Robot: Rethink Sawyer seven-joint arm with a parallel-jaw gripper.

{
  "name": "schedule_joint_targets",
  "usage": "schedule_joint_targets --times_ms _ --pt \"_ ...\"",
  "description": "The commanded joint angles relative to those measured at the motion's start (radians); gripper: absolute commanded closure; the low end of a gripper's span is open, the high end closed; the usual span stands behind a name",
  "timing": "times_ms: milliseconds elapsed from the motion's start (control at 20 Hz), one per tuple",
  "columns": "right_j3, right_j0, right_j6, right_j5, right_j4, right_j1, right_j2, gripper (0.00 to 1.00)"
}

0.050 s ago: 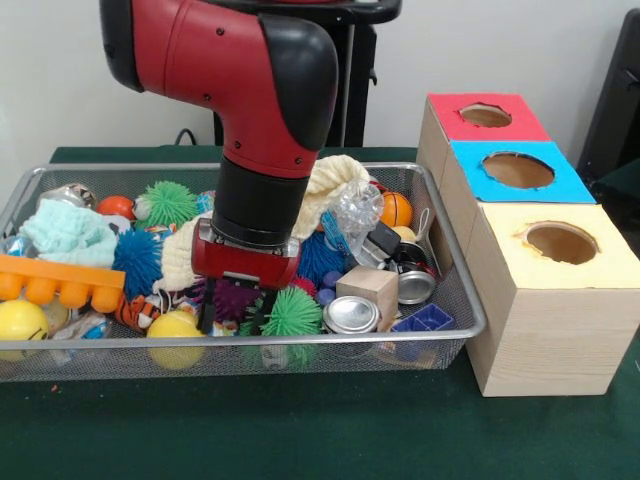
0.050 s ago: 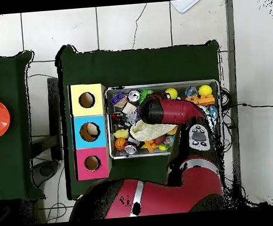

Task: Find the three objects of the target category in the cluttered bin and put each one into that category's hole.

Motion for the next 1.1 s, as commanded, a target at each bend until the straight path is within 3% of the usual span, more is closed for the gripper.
schedule_joint_targets --times_ms 50,500,800,1100 --pt "-0.037 0.027 0.183 0.074 0.010 0.158 -0.069 0.00" --pt "-0.138 0.149 0.101 0.194 -0.059 0.219 -0.263 0.00" --pt "-0.163 0.155 0.060 0.243 -0.058 0.230 -0.270 0.00" --pt "-0.119 0.095 0.078 0.285 0.009 0.193 -0.173 0.00"
